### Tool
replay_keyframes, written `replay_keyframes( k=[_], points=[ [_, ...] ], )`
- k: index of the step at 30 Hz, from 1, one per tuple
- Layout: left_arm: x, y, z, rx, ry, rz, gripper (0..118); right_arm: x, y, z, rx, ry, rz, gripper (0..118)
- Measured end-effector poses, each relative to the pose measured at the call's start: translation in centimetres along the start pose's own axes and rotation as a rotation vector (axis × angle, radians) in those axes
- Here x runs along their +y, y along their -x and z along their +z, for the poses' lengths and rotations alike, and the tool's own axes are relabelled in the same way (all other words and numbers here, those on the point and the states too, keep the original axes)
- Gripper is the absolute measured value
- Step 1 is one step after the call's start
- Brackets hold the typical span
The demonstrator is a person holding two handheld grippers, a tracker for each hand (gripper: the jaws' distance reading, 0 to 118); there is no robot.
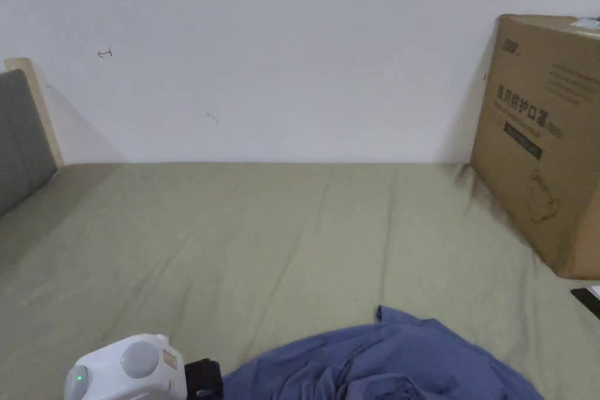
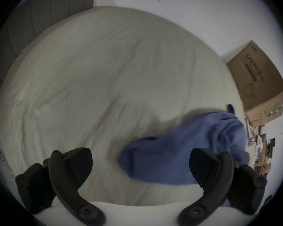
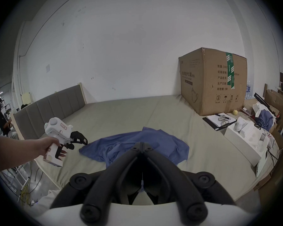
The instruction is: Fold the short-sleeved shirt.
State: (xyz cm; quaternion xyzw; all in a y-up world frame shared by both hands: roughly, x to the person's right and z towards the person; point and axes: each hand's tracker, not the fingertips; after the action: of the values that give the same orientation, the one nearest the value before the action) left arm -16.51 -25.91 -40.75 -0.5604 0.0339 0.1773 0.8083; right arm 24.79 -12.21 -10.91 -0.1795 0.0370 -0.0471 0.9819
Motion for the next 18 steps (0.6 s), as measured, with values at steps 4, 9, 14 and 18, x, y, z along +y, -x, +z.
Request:
replay_keyframes(
  k=[4, 9, 14, 18],
  points=[
    [-1.1, -0.1, -2.3, 0.063, 0.014, -0.055, 115, -0.6, 0.0, -1.8, -0.002, 0.034, -0.002, 1],
    [-4.5, -3.1, 1.0, 0.067, -0.177, -0.309, 14, 0.5, -0.2, -5.7, 0.026, 0.057, -0.01, 1],
    [-6.7, -3.0, 3.5, -0.187, -0.227, -0.243, 1, 6.4, -3.3, -16.4, 0.123, 0.137, -0.04, 1],
    [-7.7, -2.6, 5.6, -0.225, -0.317, -0.228, 1, 9.5, -6.7, -29.0, 0.174, 0.497, -0.191, 12]
  ],
)
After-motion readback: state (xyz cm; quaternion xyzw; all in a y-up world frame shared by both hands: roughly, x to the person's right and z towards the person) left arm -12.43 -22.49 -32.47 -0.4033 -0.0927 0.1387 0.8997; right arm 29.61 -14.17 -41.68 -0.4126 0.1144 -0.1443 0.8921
